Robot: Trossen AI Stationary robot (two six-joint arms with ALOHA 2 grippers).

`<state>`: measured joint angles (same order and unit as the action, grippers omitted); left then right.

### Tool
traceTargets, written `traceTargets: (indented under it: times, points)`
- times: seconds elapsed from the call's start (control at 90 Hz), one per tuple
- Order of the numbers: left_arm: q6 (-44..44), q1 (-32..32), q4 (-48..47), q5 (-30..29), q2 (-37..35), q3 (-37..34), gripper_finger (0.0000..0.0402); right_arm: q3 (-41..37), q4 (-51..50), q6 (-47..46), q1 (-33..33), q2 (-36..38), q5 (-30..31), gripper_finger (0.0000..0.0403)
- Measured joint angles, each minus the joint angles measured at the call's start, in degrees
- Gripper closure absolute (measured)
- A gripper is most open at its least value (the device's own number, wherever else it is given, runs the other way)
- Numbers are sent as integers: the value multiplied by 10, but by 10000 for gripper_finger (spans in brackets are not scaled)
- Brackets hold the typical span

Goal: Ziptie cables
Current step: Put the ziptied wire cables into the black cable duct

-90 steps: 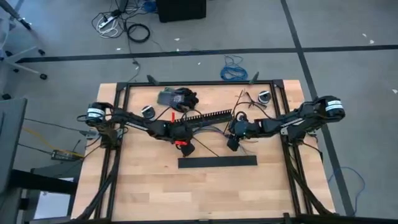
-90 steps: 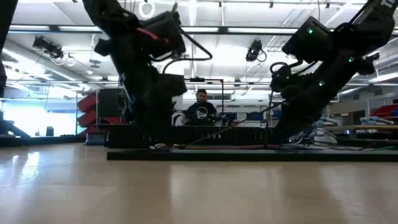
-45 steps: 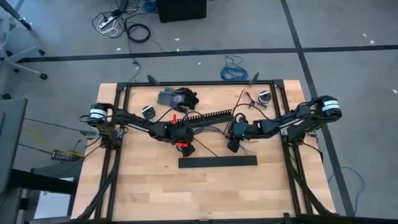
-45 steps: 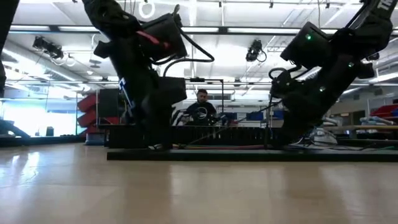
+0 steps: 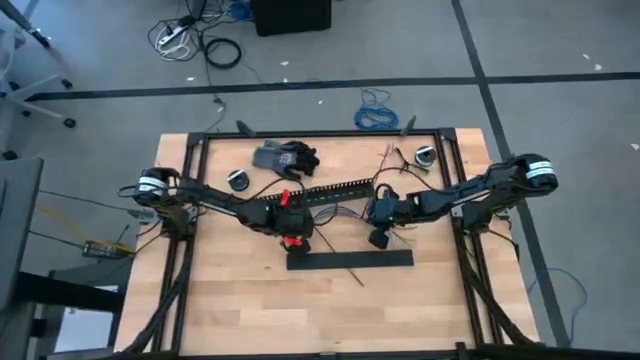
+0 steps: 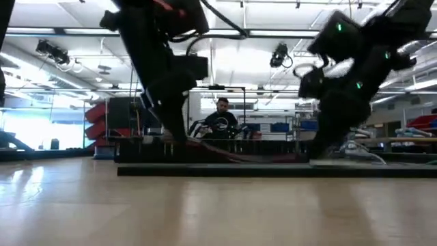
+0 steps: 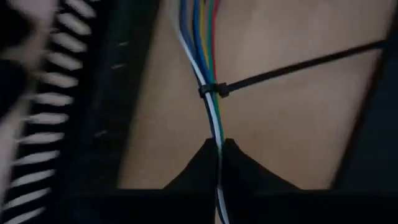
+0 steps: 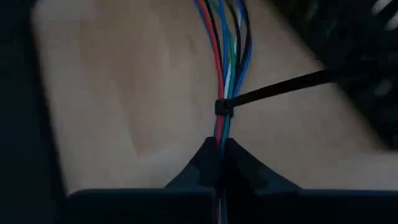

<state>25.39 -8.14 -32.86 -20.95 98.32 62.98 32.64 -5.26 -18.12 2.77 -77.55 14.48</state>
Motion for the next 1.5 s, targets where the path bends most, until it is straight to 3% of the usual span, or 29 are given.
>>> traceTargets:
  times: [0.178,0.344,0.622,0.856,1.5]
  points:
    - [-13,-12,-81,-72,-40,21,401,59,-91,59,8,65,31,402]
    - [-24,-1,-151,-124,-64,30,401,115,-137,132,-42,68,15,402]
    - [-41,37,-256,-138,-69,30,401,231,-163,218,-111,-38,-75,402]
    - [-41,40,-292,-133,-70,25,401,306,-222,248,-111,-125,-87,402]
    - [-86,64,-271,-98,-71,-33,401,313,-221,244,-133,-123,-147,402]
